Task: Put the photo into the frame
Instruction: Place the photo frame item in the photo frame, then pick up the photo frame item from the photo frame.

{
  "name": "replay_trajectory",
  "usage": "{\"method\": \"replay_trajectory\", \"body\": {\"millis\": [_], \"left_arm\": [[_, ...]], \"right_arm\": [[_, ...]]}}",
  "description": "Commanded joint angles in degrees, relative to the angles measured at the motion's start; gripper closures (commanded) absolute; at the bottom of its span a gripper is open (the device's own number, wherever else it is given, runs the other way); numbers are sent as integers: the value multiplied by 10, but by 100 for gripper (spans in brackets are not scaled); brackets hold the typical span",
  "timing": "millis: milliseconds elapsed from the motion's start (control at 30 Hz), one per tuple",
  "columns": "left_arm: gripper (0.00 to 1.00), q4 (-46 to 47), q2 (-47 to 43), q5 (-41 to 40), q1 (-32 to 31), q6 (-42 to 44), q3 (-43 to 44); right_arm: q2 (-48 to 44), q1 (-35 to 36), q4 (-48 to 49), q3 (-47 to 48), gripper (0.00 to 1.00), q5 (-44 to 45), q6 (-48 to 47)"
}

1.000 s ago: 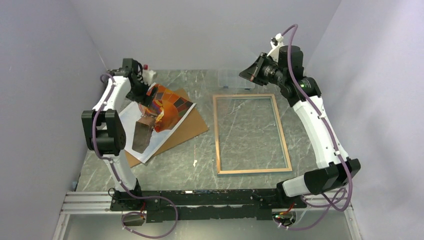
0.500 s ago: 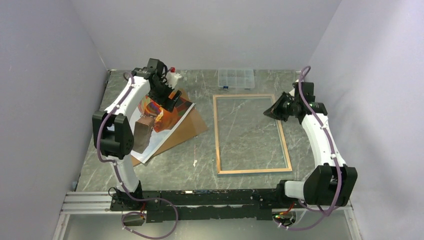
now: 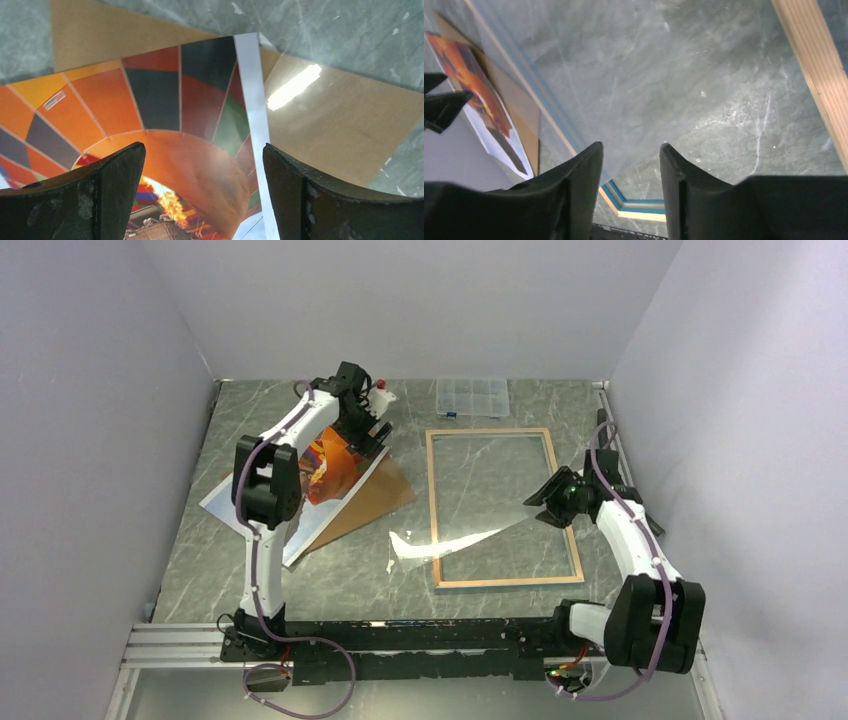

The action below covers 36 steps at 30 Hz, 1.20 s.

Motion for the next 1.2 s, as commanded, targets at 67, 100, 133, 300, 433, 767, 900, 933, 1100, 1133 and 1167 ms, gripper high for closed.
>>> {"method": "replay_trajectory", "body": {"millis": [67, 100, 133, 300, 433, 767, 900, 933, 1100, 1133, 1167], "left_arm": [[7, 22, -6, -14, -34, 21, 7], [7, 26, -10, -14, -35, 21, -6], [7, 28, -14, -15, -36, 22, -13], [7, 35, -28, -27, -36, 31, -43], [7, 28, -36, -26, -36, 27, -41], [6, 9, -31, -5, -36, 5, 32], [7, 4, -25, -9, -36, -3, 46], [6, 6, -29, -11, -36, -3, 42], [6, 20, -48, -16, -34, -4, 15], [6, 23, -49, -17, -34, -6, 14], [6, 26, -46, -19, -34, -11, 17]], "right_arm": [[17, -8, 70, -38, 28, 50, 43], [9, -8, 69, -43, 24, 66, 50], [-3, -8, 70, -48, 20, 77, 57], [-62, -6, 62, -74, 10, 72, 89], [-113, 38, 47, -107, 8, 59, 136], [-173, 259, 118, -210, 8, 118, 329], [-167, 298, 205, -259, 9, 146, 387], [-166, 306, 222, -267, 9, 161, 397], [-141, 343, 295, -285, 13, 249, 417], [-133, 350, 308, -286, 14, 260, 419], [-122, 355, 320, -288, 14, 270, 421]]}}
